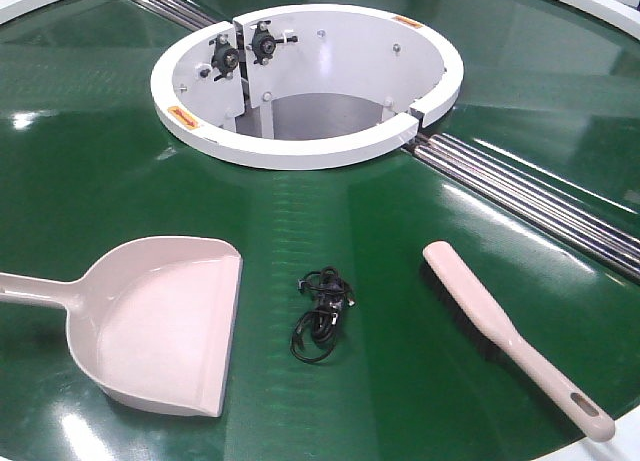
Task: Clean and inspect green conveyor with broom and dustpan
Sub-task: 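Lower the left gripper toward the pink dustpan handle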
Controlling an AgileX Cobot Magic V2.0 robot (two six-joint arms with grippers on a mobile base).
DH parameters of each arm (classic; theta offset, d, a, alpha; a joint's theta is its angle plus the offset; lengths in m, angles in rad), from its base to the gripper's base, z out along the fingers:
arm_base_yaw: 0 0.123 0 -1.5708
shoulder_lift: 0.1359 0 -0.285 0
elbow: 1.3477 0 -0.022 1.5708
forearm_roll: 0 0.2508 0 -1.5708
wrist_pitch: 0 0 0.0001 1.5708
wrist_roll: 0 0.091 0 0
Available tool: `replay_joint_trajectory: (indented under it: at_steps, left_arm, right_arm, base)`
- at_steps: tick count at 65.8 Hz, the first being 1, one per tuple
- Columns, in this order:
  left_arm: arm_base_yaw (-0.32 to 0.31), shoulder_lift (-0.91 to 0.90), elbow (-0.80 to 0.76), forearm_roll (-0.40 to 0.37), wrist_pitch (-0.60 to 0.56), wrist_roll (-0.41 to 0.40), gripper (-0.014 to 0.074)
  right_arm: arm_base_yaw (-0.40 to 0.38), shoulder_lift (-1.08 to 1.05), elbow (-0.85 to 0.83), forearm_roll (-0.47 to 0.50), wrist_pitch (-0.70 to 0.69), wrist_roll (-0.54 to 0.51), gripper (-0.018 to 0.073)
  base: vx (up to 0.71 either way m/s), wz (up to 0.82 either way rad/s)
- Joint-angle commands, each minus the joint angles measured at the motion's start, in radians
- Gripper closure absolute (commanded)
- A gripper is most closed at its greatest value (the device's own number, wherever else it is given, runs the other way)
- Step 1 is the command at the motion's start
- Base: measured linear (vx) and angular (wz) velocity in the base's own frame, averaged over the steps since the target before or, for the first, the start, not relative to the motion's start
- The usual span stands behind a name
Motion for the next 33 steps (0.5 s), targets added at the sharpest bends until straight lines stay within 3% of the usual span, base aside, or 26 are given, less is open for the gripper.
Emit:
replay_joint_trajectory:
  at_steps: [1, 7, 13, 24, 33]
  left_arm:
    - [0.004, -0.016, 0.027, -0.010, -0.102, -0.011, 0.0603]
    - [0.004, -0.016, 0.018, -0.021, -0.198, -0.023, 0.0603]
    - [0.001, -0.014, -0.034, -0.028, -0.208, -0.059, 0.0603]
    - [0.001, 0.078, -0.196, -0.024, -0.136, -0.062, 0.0603]
    - [0.001, 0.261, -0.350, -0.010, 0.001, -0.062, 0.0603]
  right_arm:
    - [0.001, -0.003, 0.011, -0.007, -0.075, -0.005, 0.0569]
    - [0.001, -0.003, 0.011, -0.007, -0.075, -0.005, 0.0569]
    - [0.001, -0.003, 0.011, -0.007, -0.075, -0.005, 0.0569]
    - [0.001, -0.003, 0.011, -0.007, -0.075, -0.005, 0.0569]
    - [0.001, -0.003, 0.011, -0.007, -0.075, -0.005, 0.0569]
  base:
    - [0.00, 0.00]
    - [0.00, 0.00]
    - [0.00, 0.00]
    - [0.00, 0.00]
    - [0.00, 0.00]
